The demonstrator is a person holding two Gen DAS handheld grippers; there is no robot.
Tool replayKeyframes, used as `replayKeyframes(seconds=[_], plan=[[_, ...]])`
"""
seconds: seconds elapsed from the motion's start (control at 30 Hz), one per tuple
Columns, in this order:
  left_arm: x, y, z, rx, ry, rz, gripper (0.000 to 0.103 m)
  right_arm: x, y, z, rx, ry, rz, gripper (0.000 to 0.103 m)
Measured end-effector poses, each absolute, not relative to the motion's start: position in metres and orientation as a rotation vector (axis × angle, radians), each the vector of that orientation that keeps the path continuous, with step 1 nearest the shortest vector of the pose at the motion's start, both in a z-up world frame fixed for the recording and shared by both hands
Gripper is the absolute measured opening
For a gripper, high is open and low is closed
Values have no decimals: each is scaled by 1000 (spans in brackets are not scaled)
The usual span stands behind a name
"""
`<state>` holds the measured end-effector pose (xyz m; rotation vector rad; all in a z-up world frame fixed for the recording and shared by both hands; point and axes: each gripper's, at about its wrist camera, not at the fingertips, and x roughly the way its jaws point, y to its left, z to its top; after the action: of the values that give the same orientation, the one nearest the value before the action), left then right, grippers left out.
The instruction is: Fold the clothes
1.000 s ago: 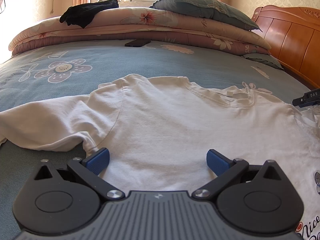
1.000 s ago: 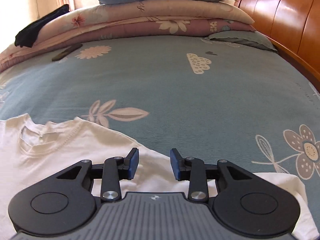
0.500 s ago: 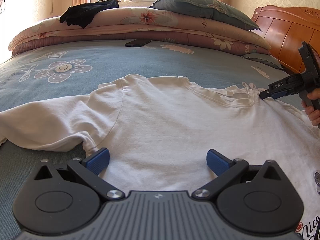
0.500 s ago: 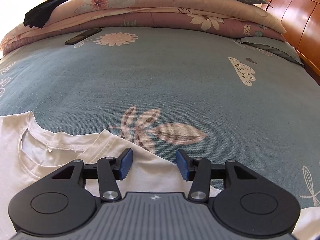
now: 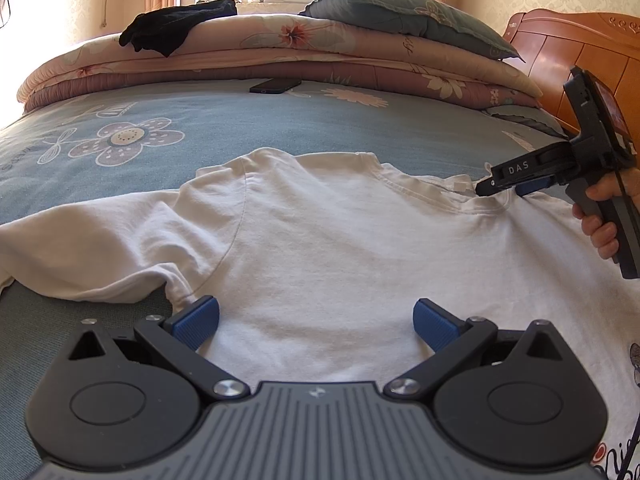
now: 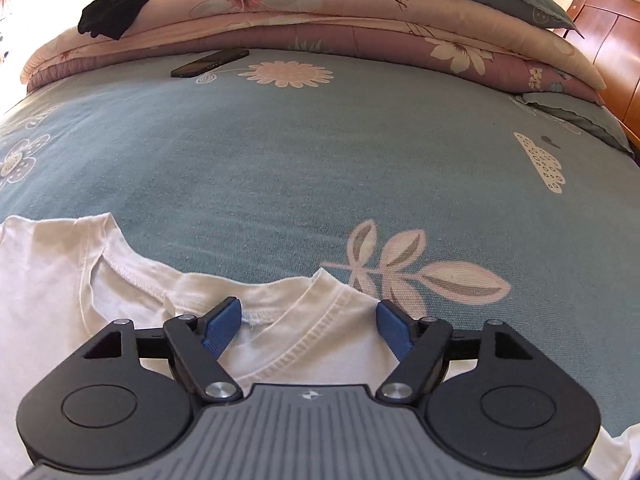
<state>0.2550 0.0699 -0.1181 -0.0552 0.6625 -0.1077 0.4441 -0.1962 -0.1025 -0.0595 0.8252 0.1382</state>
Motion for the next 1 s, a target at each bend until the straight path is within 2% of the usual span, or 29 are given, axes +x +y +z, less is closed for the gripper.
replayKeyframes(seconds=[0.13,0.2,0.37,0.47,0.57,0.73,1.0], plan=[[255,70,-118,-56,662,-108,102,424,-188,-81,27,793,201,78],[255,70,-118,-53,663,-107,102,415,-177,-78,66,839,312,77],[254,69,-118,-50,663,-106,102,425,-140,-101,-29,916,302,75],[254,69,-118,-48,664,-105,102,439,-126,-109,-69,864,262,83],[254,69,-117,-47,665,-104,102,452,-117,-109,-121,834,244,83],[253,69,-117,-51,664,-105,102,436,-133,-81,2,789,258,80],[254,67,-117,-39,667,-101,102,356,-192,-28,8,819,249,83]])
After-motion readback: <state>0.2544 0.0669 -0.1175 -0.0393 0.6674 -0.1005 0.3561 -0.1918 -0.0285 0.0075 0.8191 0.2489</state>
